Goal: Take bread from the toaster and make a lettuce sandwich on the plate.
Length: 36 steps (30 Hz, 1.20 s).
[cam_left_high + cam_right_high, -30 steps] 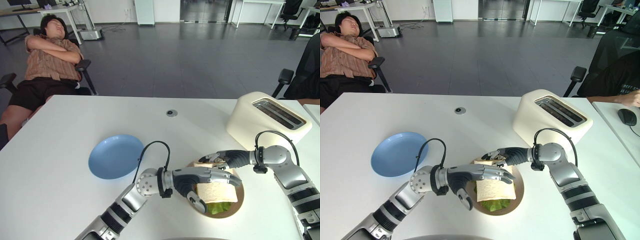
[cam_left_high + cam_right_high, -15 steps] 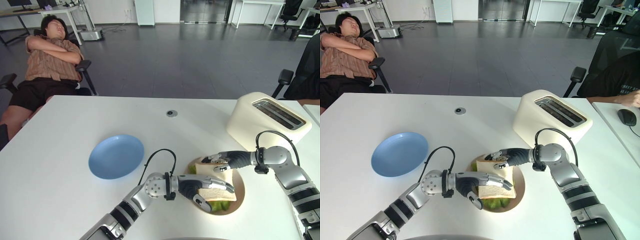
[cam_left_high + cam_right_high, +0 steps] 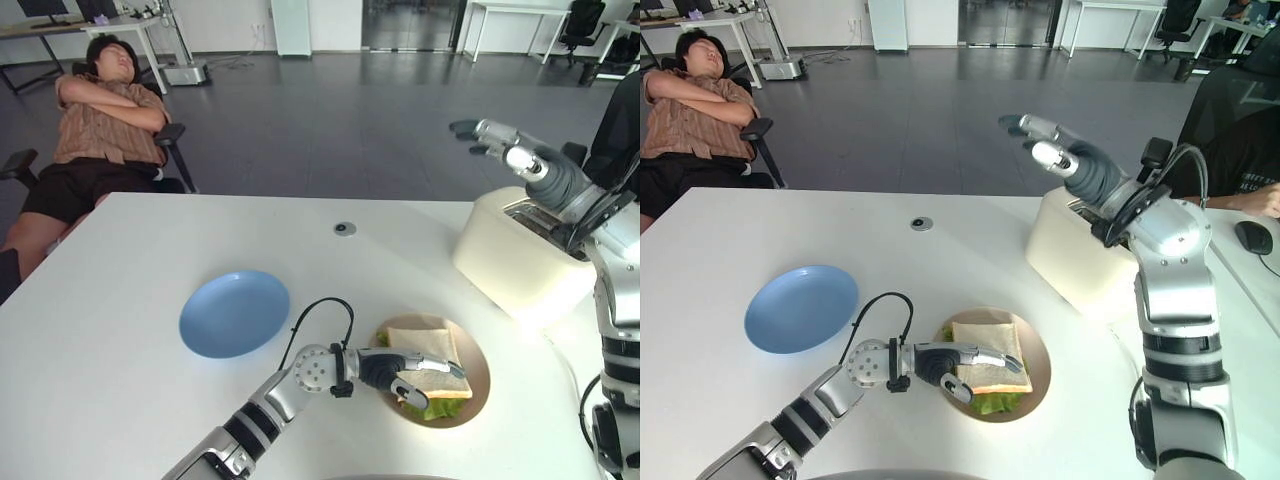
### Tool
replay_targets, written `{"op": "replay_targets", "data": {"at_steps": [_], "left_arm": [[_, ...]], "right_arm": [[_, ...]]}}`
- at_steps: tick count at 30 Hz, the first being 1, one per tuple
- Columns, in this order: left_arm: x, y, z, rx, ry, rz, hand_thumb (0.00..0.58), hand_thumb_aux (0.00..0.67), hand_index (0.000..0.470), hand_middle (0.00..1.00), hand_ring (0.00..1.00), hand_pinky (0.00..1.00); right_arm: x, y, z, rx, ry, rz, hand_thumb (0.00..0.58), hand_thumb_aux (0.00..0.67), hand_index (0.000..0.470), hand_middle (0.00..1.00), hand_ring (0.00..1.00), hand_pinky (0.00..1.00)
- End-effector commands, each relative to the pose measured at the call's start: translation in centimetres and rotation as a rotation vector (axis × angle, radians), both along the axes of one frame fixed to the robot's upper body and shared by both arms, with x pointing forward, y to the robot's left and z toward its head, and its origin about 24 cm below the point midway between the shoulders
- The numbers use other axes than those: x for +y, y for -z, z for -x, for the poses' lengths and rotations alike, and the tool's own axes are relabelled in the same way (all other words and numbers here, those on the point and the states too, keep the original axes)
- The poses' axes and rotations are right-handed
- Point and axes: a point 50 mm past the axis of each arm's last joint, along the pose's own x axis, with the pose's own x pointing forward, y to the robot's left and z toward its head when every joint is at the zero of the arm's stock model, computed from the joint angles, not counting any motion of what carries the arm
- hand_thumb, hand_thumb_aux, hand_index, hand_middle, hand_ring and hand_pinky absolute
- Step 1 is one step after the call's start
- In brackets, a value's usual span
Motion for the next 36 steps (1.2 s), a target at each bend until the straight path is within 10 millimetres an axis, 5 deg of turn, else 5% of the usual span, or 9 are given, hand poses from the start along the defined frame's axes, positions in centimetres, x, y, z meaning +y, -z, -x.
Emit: {"op": "replay_targets", "data": {"at_steps": [1,2,3,4,5,6,10,21,36], "left_arm": [[1.0,-3.3,1.6,0.039,0.109,0.161,0.0,0.0,0.0,0.0,0.0,0.0],[1.1,-4.6,1.8,0.064,0.128,0.216,0.0,0.0,0.0,0.53,0.53,0.53],[1.3,-5.6,2.1,0.081,0.154,0.242,0.0,0.0,0.0,1.0,1.0,1.0],[1.5,-6.5,2.4,0.111,0.187,0.265,0.096,0.058,0.041,1.0,1.0,1.0],[1.8,-7.2,2.7,0.132,0.21,0.288,0.458,0.363,0.254,1.0,1.0,1.0],[2.0,-8.0,2.9,0.158,0.23,0.318,0.58,0.67,0.47,1.0,1.0,1.0],[3.6,-8.8,4.0,0.252,0.273,0.293,0.58,0.67,0.47,1.0,1.0,1.0],[9.4,1.4,5.3,0.558,0.208,-0.465,0.58,0.67,0.47,1.0,1.0,1.0],[10.0,4.3,1.5,0.262,-0.064,-0.451,0.58,0.67,0.47,1.0,1.0,1.0]], "right_arm": [[0.7,4.9,3.3,0.329,-0.141,0.133,0.0,0.0,0.0,0.0,0.0,0.0],[0.8,5.6,4.2,0.388,-0.182,0.161,0.0,0.0,0.0,0.0,0.0,0.0],[0.8,6.1,5.1,0.443,-0.223,0.173,0.337,0.236,0.166,0.0,0.0,0.0],[0.7,6.5,6.2,0.504,-0.275,0.185,0.58,0.67,0.47,1.0,1.0,1.0],[0.6,6.9,7.1,0.553,-0.316,0.184,0.58,0.67,0.47,1.0,1.0,1.0],[0.5,7.2,8.1,0.607,-0.35,0.191,0.58,0.67,0.47,1.0,1.0,1.0],[0.6,9.0,11.5,0.839,-0.487,0.234,0.58,0.67,0.47,1.0,1.0,1.0],[-5.4,14.4,15.3,1.244,-0.363,0.499,0.58,0.67,0.47,1.0,1.0,1.0],[-3.4,17.9,11.4,1.09,-0.345,0.327,0.58,0.67,0.47,1.0,1.0,1.0]]}}
